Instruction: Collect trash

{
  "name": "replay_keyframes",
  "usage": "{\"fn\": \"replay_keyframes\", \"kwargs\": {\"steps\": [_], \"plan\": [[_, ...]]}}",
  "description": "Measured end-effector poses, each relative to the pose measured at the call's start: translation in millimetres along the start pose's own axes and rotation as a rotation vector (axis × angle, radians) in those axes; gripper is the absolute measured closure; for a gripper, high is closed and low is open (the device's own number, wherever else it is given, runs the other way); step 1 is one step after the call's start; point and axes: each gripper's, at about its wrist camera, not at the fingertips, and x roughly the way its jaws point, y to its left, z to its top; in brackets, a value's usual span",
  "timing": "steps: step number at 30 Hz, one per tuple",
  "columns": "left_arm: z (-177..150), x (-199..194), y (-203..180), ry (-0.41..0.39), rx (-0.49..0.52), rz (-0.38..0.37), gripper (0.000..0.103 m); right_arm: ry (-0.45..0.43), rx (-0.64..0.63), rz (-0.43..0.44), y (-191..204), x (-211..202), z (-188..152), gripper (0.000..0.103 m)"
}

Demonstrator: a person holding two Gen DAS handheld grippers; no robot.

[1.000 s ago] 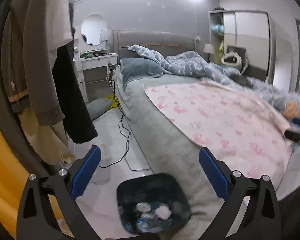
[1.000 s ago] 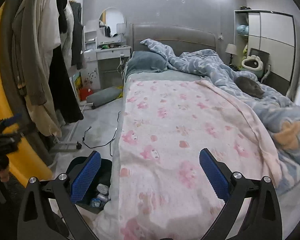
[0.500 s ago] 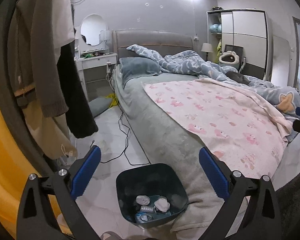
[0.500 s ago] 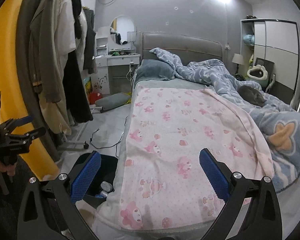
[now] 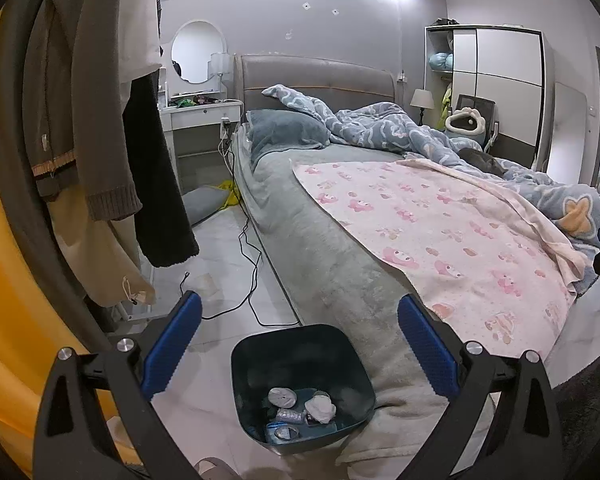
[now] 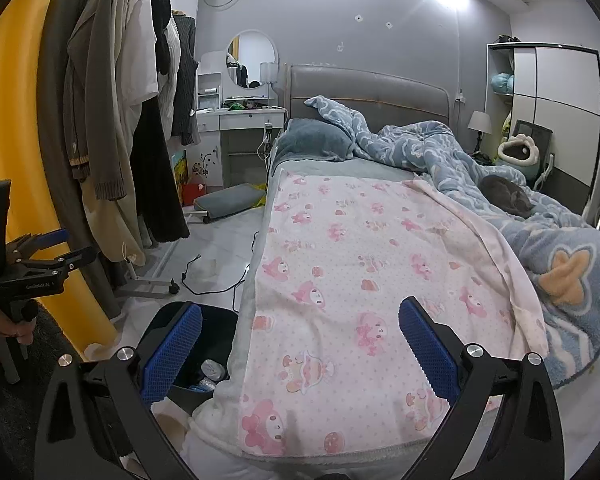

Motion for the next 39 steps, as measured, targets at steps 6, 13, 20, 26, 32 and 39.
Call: {"fn": "replay_keyframes", "kwargs": {"steps": [6, 13, 20, 26, 32, 39], "plan": [[1.2, -1.2, -2.1, 0.001, -0.004, 0.0, 0.003, 0.001, -0.002, 0.001, -1.0, 0.9, -0.3, 0.003], [1.3, -1.7, -1.9, 0.001, -0.005, -0.001, 0.003, 0.0, 0.013, 0.004, -1.7, -1.1, -0.3, 0.003], [1.2, -1.3, -1.6, 0.001, -0.004, 0.0, 0.003, 0.0, 0.023, 0.003, 0.4, -3.3, 0.8, 0.003], [1.3, -1.3, -1.1, 0.001, -0.003, -0.001, 0.003, 0.0, 0.025, 0.004, 0.3, -3.2, 0.7, 0.003], [1.3, -1.2, -1.3, 0.001, -0.004, -0.001, 0.003, 0.001, 0.026, 0.004, 1.4, -3.6, 0.8, 0.003], [1.4, -1.2, -1.0, 0.001, -0.004, -0.001, 0.003, 0.0, 0.026, 0.002, 1.7, -3.6, 0.6, 0.003]]}}
